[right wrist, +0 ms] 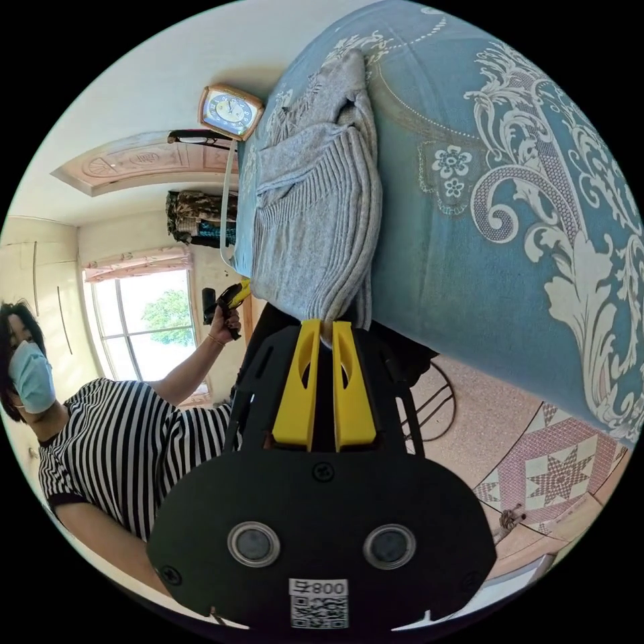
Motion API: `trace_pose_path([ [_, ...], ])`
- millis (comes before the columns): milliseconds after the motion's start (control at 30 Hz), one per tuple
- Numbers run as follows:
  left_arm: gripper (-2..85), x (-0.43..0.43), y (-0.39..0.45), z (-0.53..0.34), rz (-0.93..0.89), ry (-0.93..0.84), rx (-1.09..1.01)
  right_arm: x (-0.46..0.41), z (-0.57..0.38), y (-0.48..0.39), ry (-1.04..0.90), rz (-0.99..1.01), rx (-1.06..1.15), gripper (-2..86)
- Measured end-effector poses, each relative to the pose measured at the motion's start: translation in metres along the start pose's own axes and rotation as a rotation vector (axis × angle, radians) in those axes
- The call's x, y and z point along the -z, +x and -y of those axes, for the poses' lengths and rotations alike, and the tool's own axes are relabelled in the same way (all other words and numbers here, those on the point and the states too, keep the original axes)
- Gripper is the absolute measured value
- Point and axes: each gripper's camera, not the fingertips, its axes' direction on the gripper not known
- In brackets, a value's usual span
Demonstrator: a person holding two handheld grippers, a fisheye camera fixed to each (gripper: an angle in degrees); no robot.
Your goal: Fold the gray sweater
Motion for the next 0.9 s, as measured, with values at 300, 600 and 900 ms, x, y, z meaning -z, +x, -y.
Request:
trace_pose_path([
  [300,9.0,0.009,-0.051,-0.02,-0.062,-0.004,0.02,0.006,-0.036,-0.004,0.127,0.087,-0.029,6.8],
  [600,3.2,0.015,-0.064,-0.023,-0.073,-0.038,-0.005,-0.004,-0.046,-0.037,0.143,-0.005,0.0,7.1],
  [900,2.5,0.037,-0.085,-0.049,-0.163,0.017,0.035,-0.018,-0.058,-0.059,0.123,0.015,-0.031,3.4],
])
